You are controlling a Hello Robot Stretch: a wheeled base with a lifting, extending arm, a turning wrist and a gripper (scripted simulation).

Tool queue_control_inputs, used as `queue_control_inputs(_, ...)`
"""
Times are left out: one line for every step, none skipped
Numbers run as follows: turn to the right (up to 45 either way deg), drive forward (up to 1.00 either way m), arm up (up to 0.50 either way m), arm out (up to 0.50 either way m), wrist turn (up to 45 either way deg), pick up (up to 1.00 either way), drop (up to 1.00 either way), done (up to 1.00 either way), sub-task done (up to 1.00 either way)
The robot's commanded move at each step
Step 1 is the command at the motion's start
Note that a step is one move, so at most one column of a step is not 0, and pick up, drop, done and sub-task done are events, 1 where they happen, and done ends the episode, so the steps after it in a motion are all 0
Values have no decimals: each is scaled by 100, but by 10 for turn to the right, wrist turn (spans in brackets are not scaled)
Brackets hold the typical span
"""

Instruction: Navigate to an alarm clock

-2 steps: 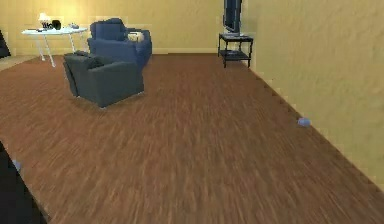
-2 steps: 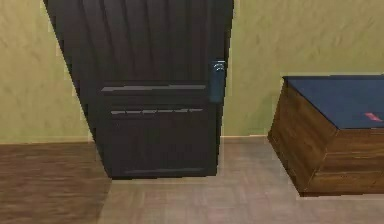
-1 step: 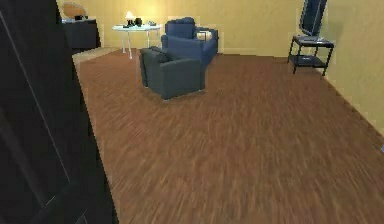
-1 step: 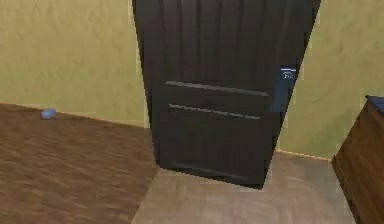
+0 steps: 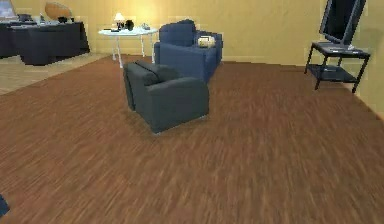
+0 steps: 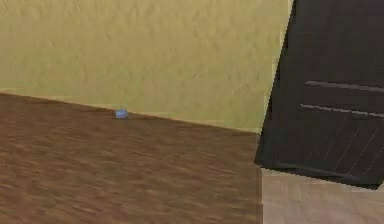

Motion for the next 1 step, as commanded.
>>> queue_control_inputs(-240, 0, 0, 0, 0, 0, 0, 0, 0)
